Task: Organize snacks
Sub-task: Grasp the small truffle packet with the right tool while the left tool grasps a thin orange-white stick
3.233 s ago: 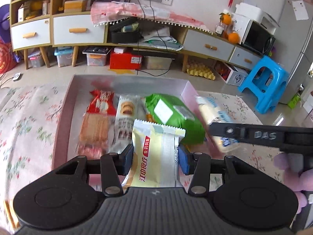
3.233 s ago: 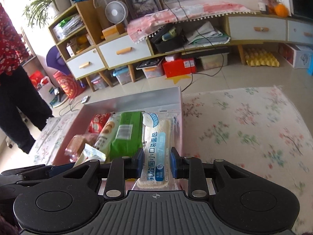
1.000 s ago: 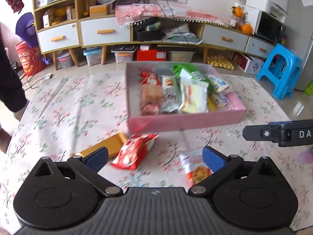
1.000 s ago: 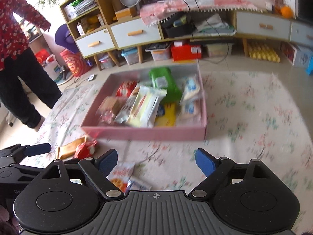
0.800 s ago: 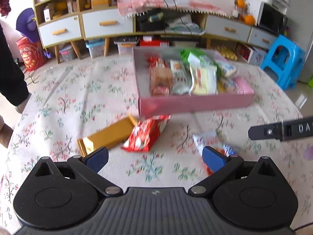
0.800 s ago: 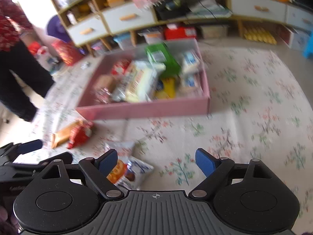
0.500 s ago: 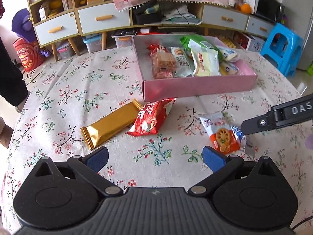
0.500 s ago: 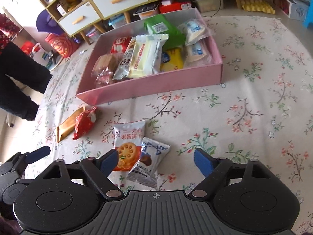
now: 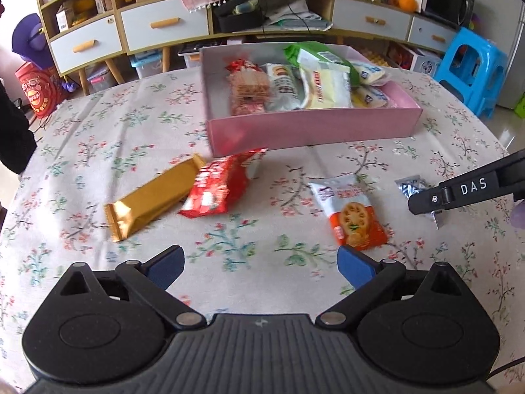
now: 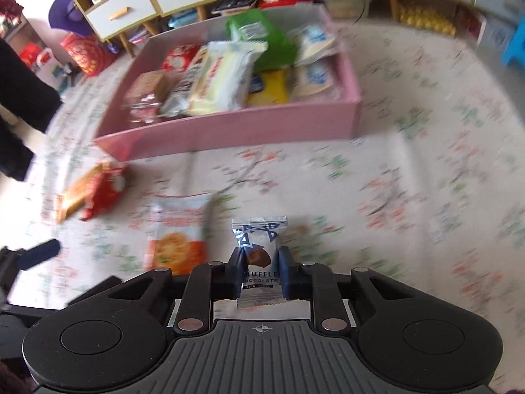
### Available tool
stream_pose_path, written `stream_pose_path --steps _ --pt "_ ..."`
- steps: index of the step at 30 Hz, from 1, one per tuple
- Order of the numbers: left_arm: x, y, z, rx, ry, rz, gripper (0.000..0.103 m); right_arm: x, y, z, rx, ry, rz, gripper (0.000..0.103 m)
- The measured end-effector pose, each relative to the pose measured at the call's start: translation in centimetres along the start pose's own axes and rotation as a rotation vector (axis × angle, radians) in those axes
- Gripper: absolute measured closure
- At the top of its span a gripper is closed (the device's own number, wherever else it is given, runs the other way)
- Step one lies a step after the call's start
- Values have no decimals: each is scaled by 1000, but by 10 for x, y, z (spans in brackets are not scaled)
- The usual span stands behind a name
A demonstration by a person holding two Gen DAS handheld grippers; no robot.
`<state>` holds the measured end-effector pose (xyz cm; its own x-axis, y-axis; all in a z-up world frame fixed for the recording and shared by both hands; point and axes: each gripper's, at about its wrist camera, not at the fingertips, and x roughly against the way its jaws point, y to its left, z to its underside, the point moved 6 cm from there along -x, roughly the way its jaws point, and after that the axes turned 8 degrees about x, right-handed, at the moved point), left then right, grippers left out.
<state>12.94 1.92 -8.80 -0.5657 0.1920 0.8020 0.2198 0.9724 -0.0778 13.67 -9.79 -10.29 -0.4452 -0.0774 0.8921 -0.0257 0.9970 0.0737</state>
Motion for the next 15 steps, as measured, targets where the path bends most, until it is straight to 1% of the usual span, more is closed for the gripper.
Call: stream_pose_path --steps 3,5,7,9,10,13,15 --pt "-4 -16 0 -11 -7 5 7 1 -13 2 20 -12 22 82" --pt "-8 -27 0 -20 -12 9 8 3 -21 3 27 -25 33 77" --pt "-13 -37 1 -29 -8 11 11 5 -27 4 28 -38 30 77" --pt "-18 -43 1 -33 -9 0 17 7 -34 5 9 -43 22 77" --pt "-21 -46 1 -31 -9 -8 18 6 -37 5 -2 -43 16 75" --pt "-26 -53 -1 -13 -19 -23 18 6 -45 4 -19 -42 -1 74" --pt "-28 -56 -3 -15 -28 -37 17 6 -47 3 -20 -44 -4 71"
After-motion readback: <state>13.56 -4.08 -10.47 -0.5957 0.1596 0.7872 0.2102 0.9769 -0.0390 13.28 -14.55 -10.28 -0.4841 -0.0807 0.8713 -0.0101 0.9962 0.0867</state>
